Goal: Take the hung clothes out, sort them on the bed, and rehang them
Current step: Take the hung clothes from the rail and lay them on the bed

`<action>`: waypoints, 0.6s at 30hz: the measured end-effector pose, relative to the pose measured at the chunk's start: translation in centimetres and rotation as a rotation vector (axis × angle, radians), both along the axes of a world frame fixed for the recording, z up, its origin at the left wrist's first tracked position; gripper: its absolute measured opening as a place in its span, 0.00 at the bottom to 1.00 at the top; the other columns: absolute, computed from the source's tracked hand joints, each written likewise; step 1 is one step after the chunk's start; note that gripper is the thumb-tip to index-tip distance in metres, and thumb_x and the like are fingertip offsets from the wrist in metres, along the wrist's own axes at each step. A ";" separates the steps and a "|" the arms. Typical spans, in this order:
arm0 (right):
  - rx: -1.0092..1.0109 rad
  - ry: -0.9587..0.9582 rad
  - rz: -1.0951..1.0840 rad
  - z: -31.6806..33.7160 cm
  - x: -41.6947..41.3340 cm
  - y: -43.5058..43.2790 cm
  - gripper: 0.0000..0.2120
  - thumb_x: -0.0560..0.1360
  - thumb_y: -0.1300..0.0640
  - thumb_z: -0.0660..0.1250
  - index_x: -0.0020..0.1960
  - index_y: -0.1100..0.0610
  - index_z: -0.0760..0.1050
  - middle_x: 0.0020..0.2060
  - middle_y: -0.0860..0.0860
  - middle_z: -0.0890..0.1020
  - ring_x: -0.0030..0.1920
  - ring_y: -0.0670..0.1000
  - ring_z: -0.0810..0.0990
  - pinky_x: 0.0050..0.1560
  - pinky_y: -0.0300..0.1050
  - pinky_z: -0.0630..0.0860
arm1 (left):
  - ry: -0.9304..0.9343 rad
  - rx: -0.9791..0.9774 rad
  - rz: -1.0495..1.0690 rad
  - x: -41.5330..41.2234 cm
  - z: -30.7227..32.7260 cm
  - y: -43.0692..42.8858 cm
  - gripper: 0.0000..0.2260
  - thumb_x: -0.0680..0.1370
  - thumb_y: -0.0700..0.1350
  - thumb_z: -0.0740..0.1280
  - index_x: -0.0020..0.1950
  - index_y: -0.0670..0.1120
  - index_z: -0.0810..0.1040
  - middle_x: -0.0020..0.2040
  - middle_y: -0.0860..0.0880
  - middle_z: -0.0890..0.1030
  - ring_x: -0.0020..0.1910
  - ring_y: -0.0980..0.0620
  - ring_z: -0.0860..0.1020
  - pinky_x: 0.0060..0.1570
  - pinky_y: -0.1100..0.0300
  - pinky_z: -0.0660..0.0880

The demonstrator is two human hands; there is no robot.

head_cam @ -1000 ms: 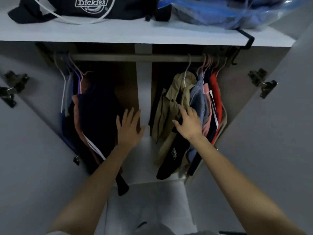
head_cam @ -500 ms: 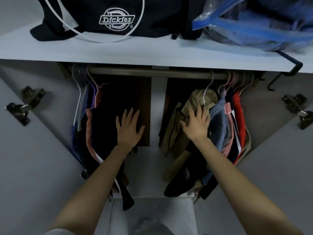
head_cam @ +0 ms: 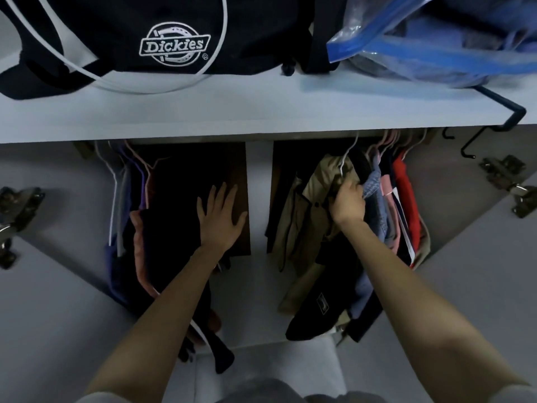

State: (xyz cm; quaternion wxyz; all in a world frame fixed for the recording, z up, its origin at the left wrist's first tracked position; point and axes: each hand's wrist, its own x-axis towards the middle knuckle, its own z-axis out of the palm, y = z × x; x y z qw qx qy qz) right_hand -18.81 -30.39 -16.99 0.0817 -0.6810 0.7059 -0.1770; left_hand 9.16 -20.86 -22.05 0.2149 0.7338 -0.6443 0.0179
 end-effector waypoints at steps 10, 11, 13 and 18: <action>-0.142 -0.428 -0.144 0.9 -0.5 -0.9 0.14 0.69 0.68 0.62 0.51 0.63 0.81 0.47 0.62 0.84 0.52 0.64 0.80 0.50 0.51 0.77 | 0.044 0.008 -0.059 -0.4 0.4 -2.2 0.30 0.82 0.57 0.59 0.81 0.52 0.54 0.81 0.47 0.54 0.80 0.46 0.49 0.76 0.41 0.40; -0.148 -0.466 -0.157 1.1 -0.4 -0.8 0.14 0.70 0.68 0.62 0.52 0.63 0.81 0.48 0.61 0.84 0.53 0.63 0.80 0.51 0.51 0.77 | 0.055 0.001 -0.068 -0.5 0.6 -2.5 0.30 0.82 0.57 0.60 0.81 0.52 0.54 0.81 0.47 0.54 0.80 0.46 0.49 0.76 0.41 0.40; -0.180 -0.557 -0.179 1.7 -0.3 -0.8 0.14 0.70 0.68 0.62 0.52 0.64 0.81 0.49 0.59 0.84 0.53 0.60 0.81 0.54 0.50 0.77 | 0.064 -0.013 -0.097 -1.0 0.9 -3.1 0.29 0.82 0.56 0.60 0.81 0.52 0.54 0.81 0.47 0.53 0.80 0.46 0.49 0.76 0.41 0.40; -0.234 -0.689 -0.151 5.0 -1.1 -0.2 0.09 0.70 0.69 0.63 0.44 0.61 0.80 0.40 0.55 0.83 0.44 0.52 0.81 0.46 0.44 0.76 | 0.134 -0.020 -0.204 -2.8 1.2 -4.9 0.28 0.83 0.55 0.58 0.81 0.52 0.53 0.81 0.48 0.54 0.80 0.47 0.49 0.76 0.43 0.40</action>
